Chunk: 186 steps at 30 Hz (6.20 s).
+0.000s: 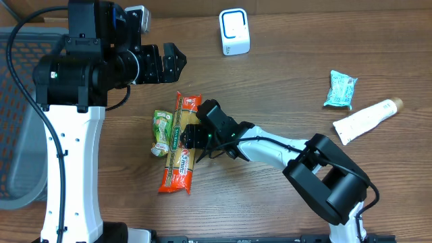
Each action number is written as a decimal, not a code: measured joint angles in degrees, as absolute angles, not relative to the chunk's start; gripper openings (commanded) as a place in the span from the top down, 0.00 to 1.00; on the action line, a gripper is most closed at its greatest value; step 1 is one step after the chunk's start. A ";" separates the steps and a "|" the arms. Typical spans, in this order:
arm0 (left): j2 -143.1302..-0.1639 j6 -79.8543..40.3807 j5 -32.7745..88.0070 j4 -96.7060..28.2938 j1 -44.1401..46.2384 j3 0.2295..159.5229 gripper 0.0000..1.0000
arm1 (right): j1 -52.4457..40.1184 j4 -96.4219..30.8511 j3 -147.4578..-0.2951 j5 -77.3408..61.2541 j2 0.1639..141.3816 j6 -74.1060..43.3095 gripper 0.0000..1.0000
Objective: Scan the item barcode
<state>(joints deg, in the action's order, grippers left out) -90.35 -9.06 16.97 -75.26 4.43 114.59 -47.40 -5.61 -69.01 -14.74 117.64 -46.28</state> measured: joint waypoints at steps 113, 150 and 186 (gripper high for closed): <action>-90.35 -9.06 16.97 -75.26 4.40 114.58 0.01 | -6.81 -39.03 -52.01 -39.59 102.69 -0.47 0.96; -90.35 -9.06 16.97 -75.24 4.40 114.58 0.00 | -39.90 -65.60 -82.48 13.30 105.43 -24.16 0.00; -90.35 -9.06 16.99 -75.26 4.40 114.58 0.00 | -23.66 -47.05 -59.02 -22.24 102.39 -9.04 0.96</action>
